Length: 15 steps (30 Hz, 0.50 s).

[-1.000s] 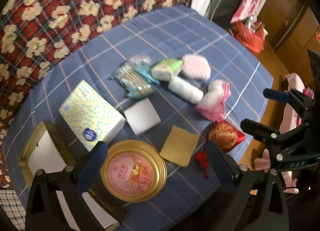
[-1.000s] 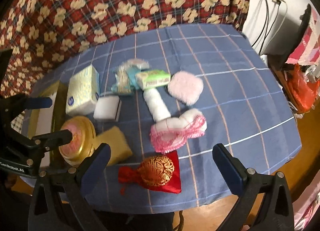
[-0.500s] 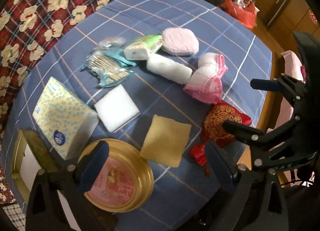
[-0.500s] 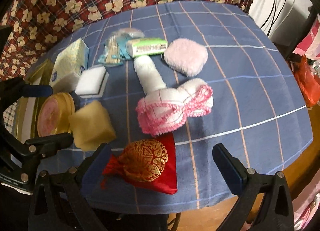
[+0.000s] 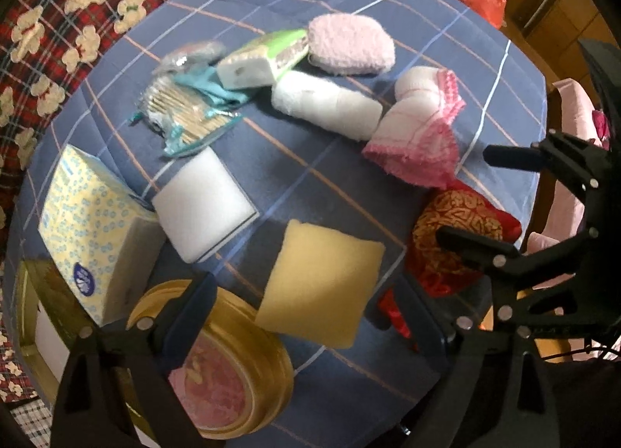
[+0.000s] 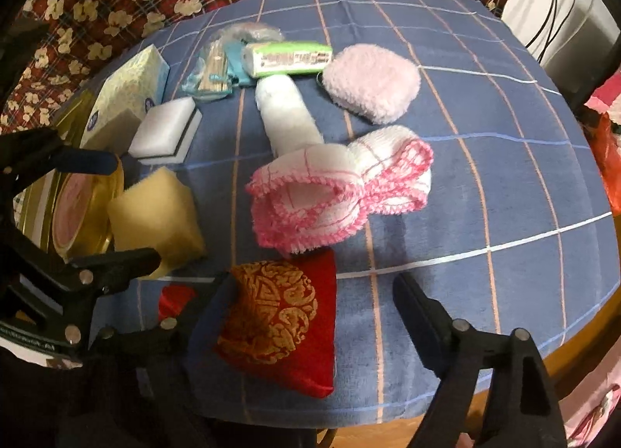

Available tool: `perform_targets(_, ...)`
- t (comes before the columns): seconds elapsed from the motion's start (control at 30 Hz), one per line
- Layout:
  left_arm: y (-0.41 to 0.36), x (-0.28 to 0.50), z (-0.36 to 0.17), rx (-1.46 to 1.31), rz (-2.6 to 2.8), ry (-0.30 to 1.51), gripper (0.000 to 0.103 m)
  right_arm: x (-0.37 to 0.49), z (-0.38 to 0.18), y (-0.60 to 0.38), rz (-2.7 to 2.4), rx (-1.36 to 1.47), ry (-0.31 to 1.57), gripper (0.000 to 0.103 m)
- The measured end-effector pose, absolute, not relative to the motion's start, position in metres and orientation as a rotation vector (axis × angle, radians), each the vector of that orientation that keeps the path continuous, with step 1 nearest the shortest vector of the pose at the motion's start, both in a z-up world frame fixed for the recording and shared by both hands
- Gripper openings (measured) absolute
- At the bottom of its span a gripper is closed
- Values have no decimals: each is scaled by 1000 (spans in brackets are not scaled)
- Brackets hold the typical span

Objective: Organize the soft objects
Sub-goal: 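Grasp the yellow sponge with the left tool while the right tool grasps the red brocade pouch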

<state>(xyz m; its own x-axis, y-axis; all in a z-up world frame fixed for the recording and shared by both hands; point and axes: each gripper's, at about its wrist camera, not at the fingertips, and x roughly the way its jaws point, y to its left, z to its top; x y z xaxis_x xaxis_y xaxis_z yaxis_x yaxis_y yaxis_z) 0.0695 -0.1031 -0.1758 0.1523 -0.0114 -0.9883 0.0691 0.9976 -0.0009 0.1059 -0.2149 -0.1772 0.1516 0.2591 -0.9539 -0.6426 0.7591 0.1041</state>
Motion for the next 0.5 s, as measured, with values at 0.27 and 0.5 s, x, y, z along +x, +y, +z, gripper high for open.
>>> perform_targets(0.27, -110, 78, -189, 83, -64, 1454, 86, 105, -191, -214, 741, -343, 1319, 61)
perform_targets(0.5, -126, 82, -200, 97, -112, 1483, 59, 111, -192, -224, 782, -258, 1346, 37)
